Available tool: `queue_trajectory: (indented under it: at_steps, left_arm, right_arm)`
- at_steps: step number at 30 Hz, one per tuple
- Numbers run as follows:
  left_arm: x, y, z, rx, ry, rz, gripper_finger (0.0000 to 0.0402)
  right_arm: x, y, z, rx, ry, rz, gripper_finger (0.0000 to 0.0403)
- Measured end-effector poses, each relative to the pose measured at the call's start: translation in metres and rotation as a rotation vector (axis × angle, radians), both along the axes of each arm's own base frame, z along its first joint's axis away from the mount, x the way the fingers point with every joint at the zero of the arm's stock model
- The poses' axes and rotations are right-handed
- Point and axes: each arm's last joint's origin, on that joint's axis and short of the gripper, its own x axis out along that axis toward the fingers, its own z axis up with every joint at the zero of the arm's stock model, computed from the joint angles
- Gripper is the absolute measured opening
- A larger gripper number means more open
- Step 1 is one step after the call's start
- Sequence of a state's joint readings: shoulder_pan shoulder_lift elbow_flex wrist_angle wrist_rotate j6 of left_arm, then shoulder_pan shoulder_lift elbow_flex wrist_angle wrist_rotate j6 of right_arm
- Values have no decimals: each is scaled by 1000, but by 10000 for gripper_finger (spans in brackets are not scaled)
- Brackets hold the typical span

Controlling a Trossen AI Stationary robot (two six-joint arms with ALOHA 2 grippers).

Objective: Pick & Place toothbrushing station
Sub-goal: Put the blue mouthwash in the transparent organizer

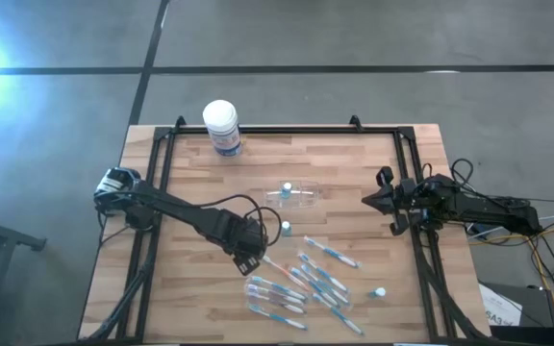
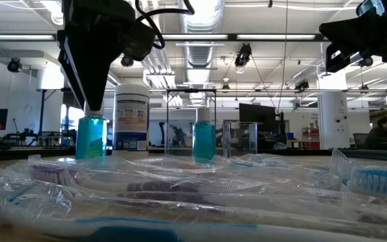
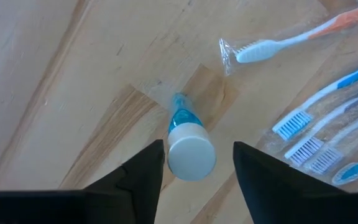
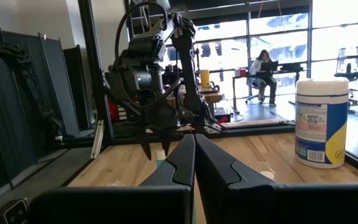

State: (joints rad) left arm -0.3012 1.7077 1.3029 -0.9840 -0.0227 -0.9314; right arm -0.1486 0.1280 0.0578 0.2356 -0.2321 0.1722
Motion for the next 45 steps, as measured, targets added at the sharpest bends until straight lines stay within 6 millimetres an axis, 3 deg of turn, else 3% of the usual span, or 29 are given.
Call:
queue_trajectory:
  at_steps: [16,27,36,40,45]
  left_arm:
    - [2,1,0,0,-16,-19,101]
    - [4,1,8,14,-24,-101,98]
    - [17,19,74,127,-127,-228,98]
    - [26,39,110,186,-212,-263,98]
    - [42,70,135,258,-266,-319,98]
  right_arm:
    - [0,0,0,-7,0,-2,8]
    - [0,0,-1,-14,2,-5,8]
    - [0,0,-3,-12,7,-9,8]
    - [1,0,-5,-11,13,-9,8]
    - [1,0,-5,-11,12,-10,8]
